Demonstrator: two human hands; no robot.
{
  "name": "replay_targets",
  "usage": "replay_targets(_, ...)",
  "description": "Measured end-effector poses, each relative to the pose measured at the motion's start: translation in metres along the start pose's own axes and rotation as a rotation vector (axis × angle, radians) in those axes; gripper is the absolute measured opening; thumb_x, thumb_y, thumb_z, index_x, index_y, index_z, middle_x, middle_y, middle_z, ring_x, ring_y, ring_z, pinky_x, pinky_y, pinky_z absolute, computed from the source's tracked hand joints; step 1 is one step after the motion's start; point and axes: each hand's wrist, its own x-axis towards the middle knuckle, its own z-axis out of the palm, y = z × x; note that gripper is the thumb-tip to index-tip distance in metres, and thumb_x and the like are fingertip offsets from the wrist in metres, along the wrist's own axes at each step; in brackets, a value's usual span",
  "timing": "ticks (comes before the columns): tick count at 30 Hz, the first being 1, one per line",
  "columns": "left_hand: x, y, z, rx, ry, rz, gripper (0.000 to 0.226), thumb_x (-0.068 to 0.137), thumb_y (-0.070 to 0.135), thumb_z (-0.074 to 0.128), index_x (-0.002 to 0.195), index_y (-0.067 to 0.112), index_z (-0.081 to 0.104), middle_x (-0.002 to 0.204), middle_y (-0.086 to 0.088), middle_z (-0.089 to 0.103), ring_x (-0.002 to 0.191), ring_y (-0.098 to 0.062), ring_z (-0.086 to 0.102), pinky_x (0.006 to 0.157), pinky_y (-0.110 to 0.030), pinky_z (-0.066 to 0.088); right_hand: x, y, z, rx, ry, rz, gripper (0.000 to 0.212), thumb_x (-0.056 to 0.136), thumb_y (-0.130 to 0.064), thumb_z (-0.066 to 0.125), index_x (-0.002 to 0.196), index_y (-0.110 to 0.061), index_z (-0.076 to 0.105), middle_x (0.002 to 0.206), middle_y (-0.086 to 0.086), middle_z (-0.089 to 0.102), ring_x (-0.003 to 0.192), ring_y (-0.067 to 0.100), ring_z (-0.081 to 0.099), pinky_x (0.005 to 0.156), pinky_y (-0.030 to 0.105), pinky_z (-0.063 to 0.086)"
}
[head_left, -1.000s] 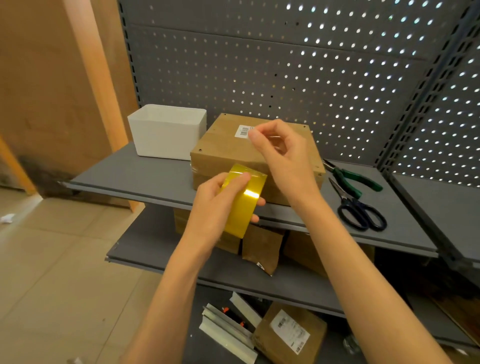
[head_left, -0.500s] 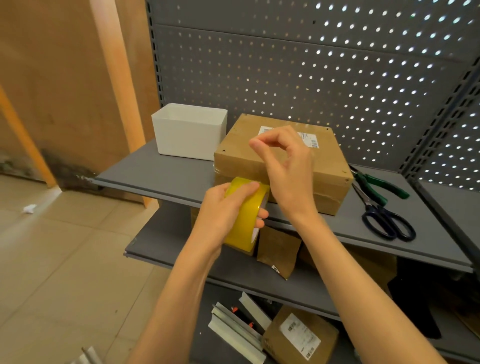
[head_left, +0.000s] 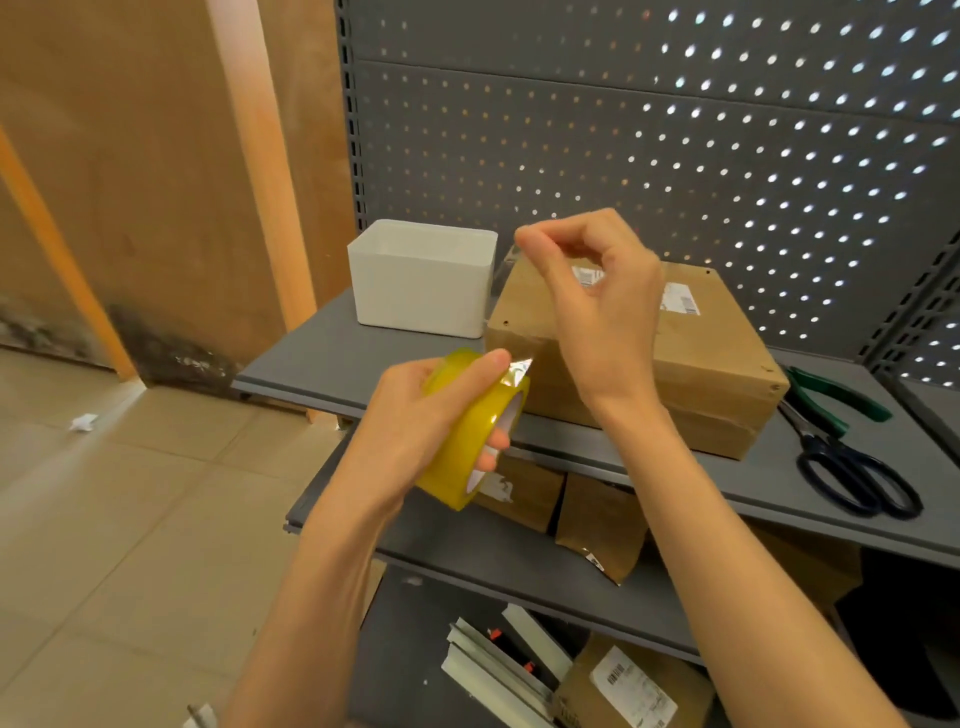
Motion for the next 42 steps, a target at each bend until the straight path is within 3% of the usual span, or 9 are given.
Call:
replay_targets(3,0.016,0.0,-0.021,0.134,0.047,0.1,0.051,0.075,0.047,0.068,0.064,-0.002,0.06,0.056,-0.022,0.059,0.043,-0.019,0.053,0.044,-0.021,0.045,-0.001,0.011,0.002,0.005,0.045,0.118,0.004,0.086,-0.018,0.066,0.082,-0.019,0.067,0.08,-0.006,0.064,0.079,0.006,0.059,0.075,0.024,0.049)
replay_targets(6,0.036,-0.001,-0.043,0.307,0.14,0.218,0.078,0.06,0.062,0.074,0.074,-0.014,0.057,0.069,-0.033,0.056,0.058,-0.022,0.051,0.056,-0.032,0.04,-0.009,0.022,0.005,-0.033,0.075,0.19,0.004,0.085,-0.019,0.066,0.081,-0.02,0.068,0.08,-0.009,0.064,0.079,0.004,0.059,0.075,0.024,0.049)
replay_targets(11,0.07,0.021,-0.068,0.496,0.185,0.313,0.067,0.069,0.049,0.074,0.069,-0.015,0.056,0.06,-0.013,0.041,0.059,-0.019,0.036,0.056,-0.032,0.03,-0.016,0.034,0.013,-0.174,0.083,0.227,0.007,0.089,-0.025,0.061,0.084,-0.02,0.064,0.086,-0.005,0.063,0.082,0.004,0.056,0.07,0.009,0.04)
replay_targets(14,0.089,0.03,-0.072,0.626,0.185,0.357,0.065,0.066,0.056,0.073,0.072,-0.009,0.064,0.062,-0.018,0.046,0.059,-0.018,0.039,0.057,-0.034,0.032,-0.012,0.037,0.019,-0.24,0.108,0.258,0.01,0.091,-0.028,0.058,0.085,-0.021,0.061,0.089,-0.005,0.061,0.082,0.004,0.053,0.068,0.008,0.038)
replay_targets(17,0.105,0.036,-0.074,0.687,0.148,0.326,0.066,0.067,0.055,0.073,0.076,-0.01,0.065,0.066,-0.024,0.049,0.061,-0.019,0.04,0.057,-0.033,0.033,-0.012,0.041,0.025,-0.316,0.129,0.275,0.011,0.091,-0.03,0.056,0.083,-0.023,0.059,0.089,-0.006,0.06,0.082,0.007,0.054,0.076,0.023,0.046)
replay_targets(20,0.121,0.038,-0.078,0.712,0.096,0.282,0.068,0.068,0.054,0.072,0.082,-0.013,0.065,0.066,-0.014,0.047,0.062,-0.02,0.039,0.058,-0.031,0.032,-0.015,0.043,0.03,-0.393,0.129,0.283,0.011,0.092,-0.029,0.055,0.082,-0.024,0.056,0.086,-0.008,0.058,0.079,0.009,0.055,0.08,0.041,0.048)
replay_targets(26,0.141,0.042,-0.072,0.721,0.059,0.281,0.05,0.071,0.047,0.074,0.077,-0.003,0.07,0.067,-0.013,0.048,0.064,-0.018,0.041,0.06,-0.032,0.033,-0.017,0.047,0.032,-0.547,0.108,0.329,0.012,0.093,-0.03,0.052,0.083,-0.025,0.054,0.085,-0.013,0.054,0.078,0.005,0.051,0.083,0.02,0.021)
replay_targets(37,0.154,0.039,-0.059,0.762,0.008,0.275,0.029,0.073,0.042,0.074,0.072,0.013,0.073,0.082,-0.016,0.066,0.07,-0.015,0.05,0.059,-0.025,0.039,-0.018,0.05,0.033,-0.652,0.116,0.363,0.01,0.094,-0.03,0.049,0.084,-0.026,0.05,0.087,-0.01,0.053,0.079,0.01,0.05,0.079,0.023,0.018)
replay_targets(42,0.155,0.042,-0.057,0.803,0.005,0.303,0.032,0.073,0.041,0.074,0.071,0.01,0.072,0.066,-0.008,0.056,0.061,-0.012,0.044,0.055,-0.024,0.035,-0.015,0.05,0.03,-0.686,0.082,0.372,0.01,0.095,-0.029,0.047,0.085,-0.025,0.049,0.088,-0.01,0.053,0.079,0.01,0.051,0.078,0.022,0.017)
